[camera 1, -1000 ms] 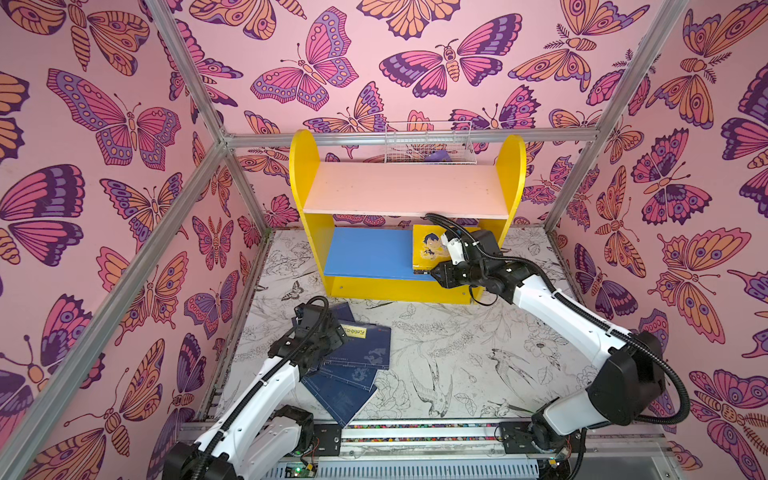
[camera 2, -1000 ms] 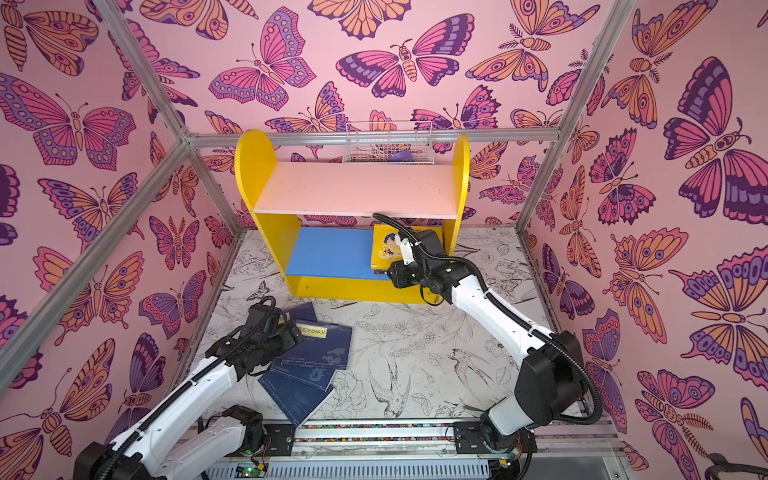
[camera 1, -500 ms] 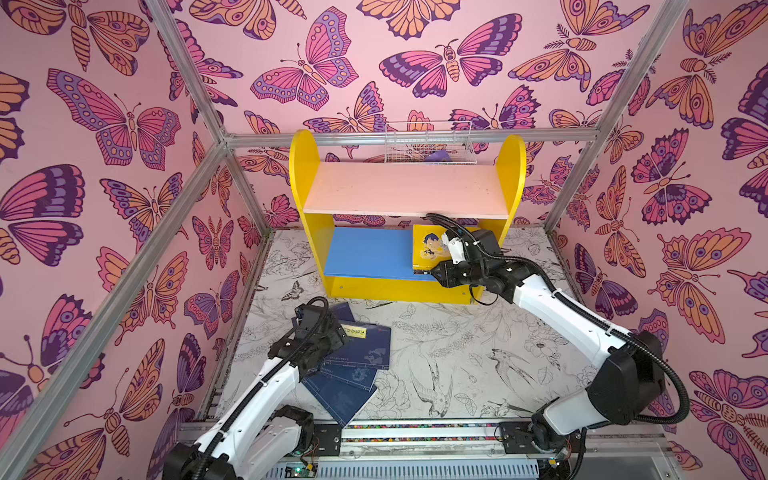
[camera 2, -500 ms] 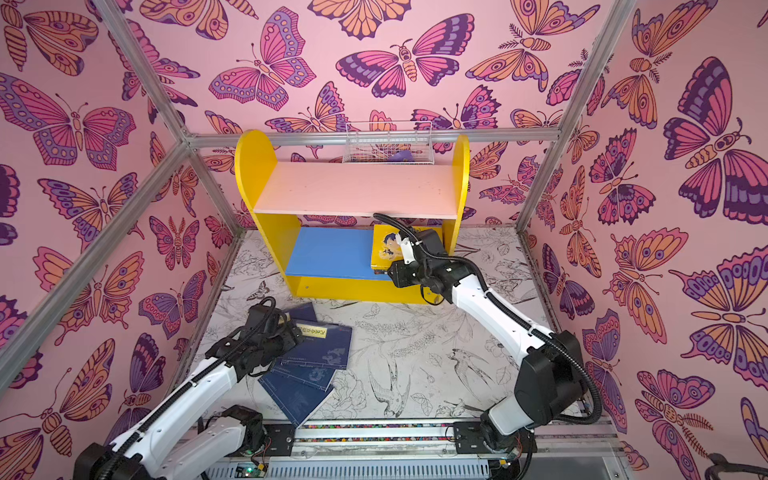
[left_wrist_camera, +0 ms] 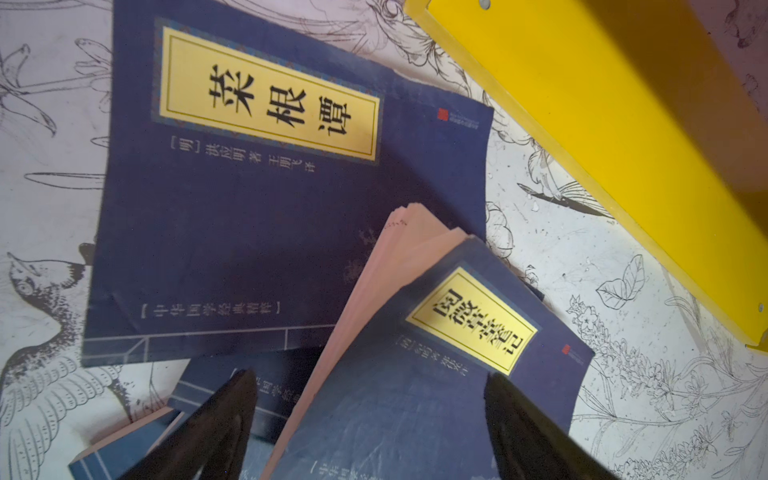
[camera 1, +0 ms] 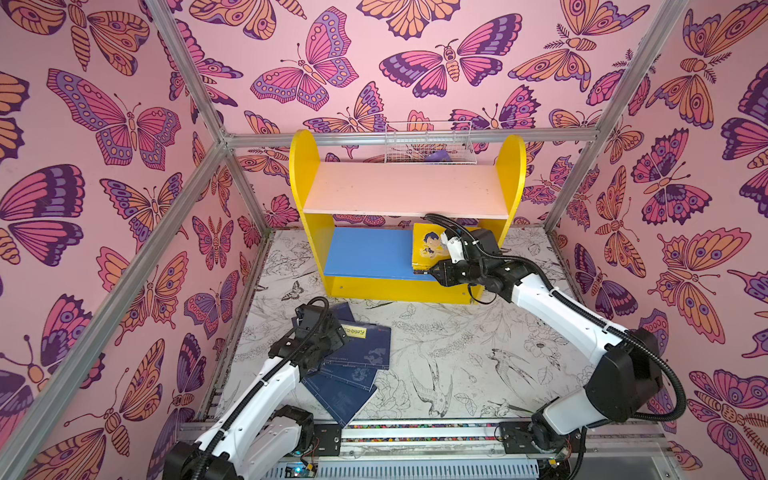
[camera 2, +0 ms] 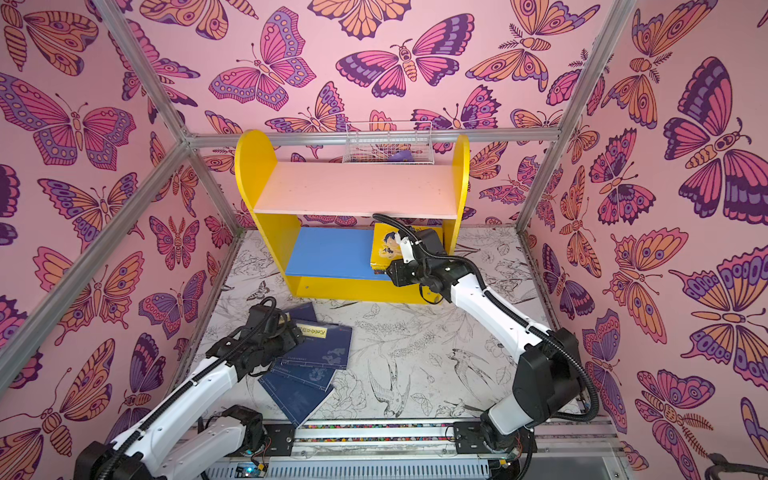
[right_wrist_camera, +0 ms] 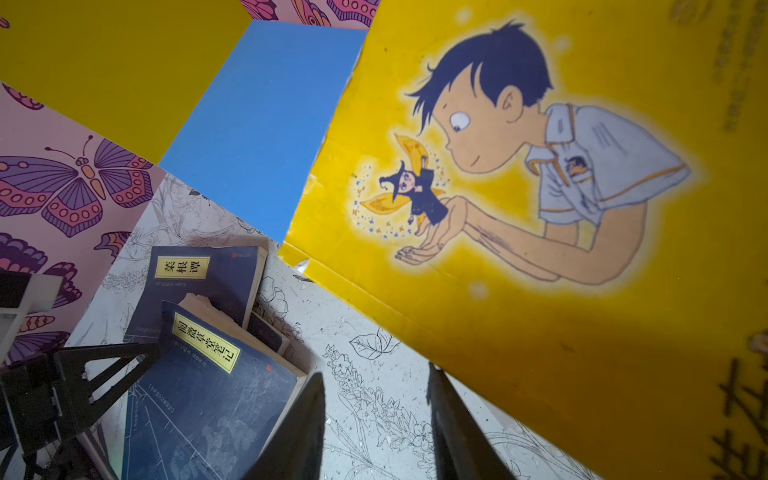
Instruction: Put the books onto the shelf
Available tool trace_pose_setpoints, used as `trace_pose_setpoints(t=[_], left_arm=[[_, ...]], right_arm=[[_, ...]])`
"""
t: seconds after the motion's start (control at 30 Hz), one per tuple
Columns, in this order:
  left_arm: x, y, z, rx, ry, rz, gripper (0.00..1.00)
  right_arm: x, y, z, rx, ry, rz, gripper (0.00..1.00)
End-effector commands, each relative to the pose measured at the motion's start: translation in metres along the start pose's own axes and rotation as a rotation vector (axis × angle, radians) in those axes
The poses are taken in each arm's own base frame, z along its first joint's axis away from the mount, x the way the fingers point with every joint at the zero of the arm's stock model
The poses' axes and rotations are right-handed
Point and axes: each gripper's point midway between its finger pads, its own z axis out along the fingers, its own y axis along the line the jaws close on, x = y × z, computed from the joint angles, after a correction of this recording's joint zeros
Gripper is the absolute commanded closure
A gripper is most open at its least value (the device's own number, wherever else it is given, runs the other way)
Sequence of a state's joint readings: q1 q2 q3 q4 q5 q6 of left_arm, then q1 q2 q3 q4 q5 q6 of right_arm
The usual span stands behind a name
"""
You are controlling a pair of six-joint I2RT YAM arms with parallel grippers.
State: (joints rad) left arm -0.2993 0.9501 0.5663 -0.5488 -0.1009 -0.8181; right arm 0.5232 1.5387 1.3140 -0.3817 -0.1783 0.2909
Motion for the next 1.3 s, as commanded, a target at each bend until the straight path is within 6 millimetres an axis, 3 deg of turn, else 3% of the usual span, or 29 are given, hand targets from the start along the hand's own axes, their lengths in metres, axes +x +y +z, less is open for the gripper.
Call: trace_pose_setpoints(t=[0.0,0.3,0.43,0.5,0.6,0.77,0.83,0.93,1.13,1.27], left_arm=[[-0.002,0.000,0.000,0.000,0.003,0.009,0.12],[0.001,0.001,0.001,0.001,0.008,-0.003,0.12],[0.002,0.003,0.000,0.002,0.011,0.012,0.12],[0.003,0.007,0.000,-0.008,0.012,0.009,0.11],[0.008,0.016,0.002,-0.021,0.027,-0.014,0.11],[0.022,0.028,0.013,-0.058,0.082,-0.031,0.12],[0.026,0.032,0.017,-0.078,0.101,-0.030,0.13],[0.030,0.034,0.021,-0.093,0.121,-0.022,0.15],[0.037,0.038,0.027,-0.110,0.151,-0.019,0.32],[0.045,0.042,0.032,-0.114,0.172,-0.028,0.36]], right_arm=[[-0.006,-0.010,-0.008,0.034,-0.044,0.009,0.57],[0.000,-0.027,-0.029,0.094,-0.077,0.023,0.57],[0.017,-0.022,-0.040,0.076,-0.073,0.018,0.56],[0.037,-0.009,-0.040,0.035,-0.050,0.007,0.56],[0.080,0.027,-0.030,-0.076,0.033,-0.073,0.54],[0.173,0.083,0.007,-0.262,0.287,-0.179,0.49],[0.200,0.100,0.019,-0.322,0.379,-0.206,0.47],[0.222,0.114,0.038,-0.390,0.463,-0.234,0.45],[0.223,0.140,0.064,-0.518,0.494,-0.207,0.43],[0.222,0.154,0.080,-0.586,0.494,-0.153,0.43]])
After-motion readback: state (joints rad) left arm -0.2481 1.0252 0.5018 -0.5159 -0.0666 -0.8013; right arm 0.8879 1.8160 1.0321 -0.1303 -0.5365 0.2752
